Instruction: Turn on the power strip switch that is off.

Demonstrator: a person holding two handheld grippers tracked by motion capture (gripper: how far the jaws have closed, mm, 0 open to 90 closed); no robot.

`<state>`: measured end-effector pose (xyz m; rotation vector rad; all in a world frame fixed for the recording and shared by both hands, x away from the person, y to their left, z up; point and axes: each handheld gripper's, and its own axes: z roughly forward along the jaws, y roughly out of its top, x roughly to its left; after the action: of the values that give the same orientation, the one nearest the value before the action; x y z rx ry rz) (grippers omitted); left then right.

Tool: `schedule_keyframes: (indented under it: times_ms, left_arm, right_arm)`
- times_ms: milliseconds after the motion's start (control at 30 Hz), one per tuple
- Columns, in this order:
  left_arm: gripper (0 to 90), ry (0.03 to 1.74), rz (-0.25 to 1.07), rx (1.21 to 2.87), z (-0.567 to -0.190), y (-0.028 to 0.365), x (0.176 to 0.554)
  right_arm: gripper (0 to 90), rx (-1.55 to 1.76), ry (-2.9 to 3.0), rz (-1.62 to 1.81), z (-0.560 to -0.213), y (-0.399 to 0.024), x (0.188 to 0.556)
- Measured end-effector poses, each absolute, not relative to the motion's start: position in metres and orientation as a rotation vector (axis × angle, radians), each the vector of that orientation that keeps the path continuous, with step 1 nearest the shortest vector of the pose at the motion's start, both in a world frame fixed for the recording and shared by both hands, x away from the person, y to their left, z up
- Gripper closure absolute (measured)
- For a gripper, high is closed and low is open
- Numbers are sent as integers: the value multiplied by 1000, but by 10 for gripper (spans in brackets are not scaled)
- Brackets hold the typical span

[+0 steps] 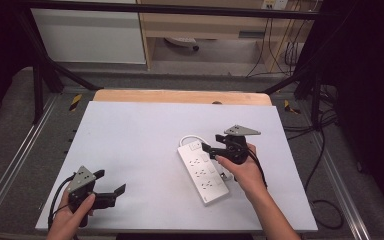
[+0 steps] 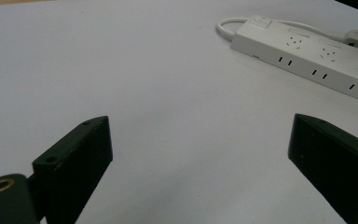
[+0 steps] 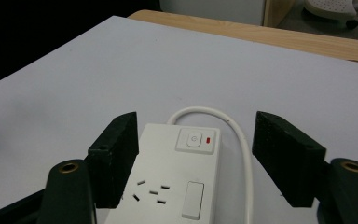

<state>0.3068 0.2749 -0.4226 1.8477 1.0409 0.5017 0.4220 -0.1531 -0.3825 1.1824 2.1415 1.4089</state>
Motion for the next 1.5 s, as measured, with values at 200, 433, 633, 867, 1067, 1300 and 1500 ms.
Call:
schedule_keyframes:
  times_ms: [200,433,633,867,1067,1300,1500]
  left_arm:
    - [64,1041,502,1848,-423,275,307]
    - [64,1040,502,1848,-423,275,307]
    - [64,1040,502,1847,-423,275,307]
    - [64,1042,503,1841,-422,275,307]
    - [64,1044,510,1842,-422,276,307]
    - [64,1046,507,1840,-422,275,307]
    - [64,1052,518,1838,-422,277,307]
  right_arm:
    - [240,1198,2113,1429,-377,-159,421]
    - [129,1197,2062,1448,-372,-165,418]
    - [62,1196,2029,1457,-369,-171,415]
    - [34,1162,1971,1453,-362,-184,405]
    - [30,1146,1899,1447,-359,-205,390]
    - [39,1197,1802,1438,-372,-242,369]
    - [48,1242,1754,1400,-391,-275,352]
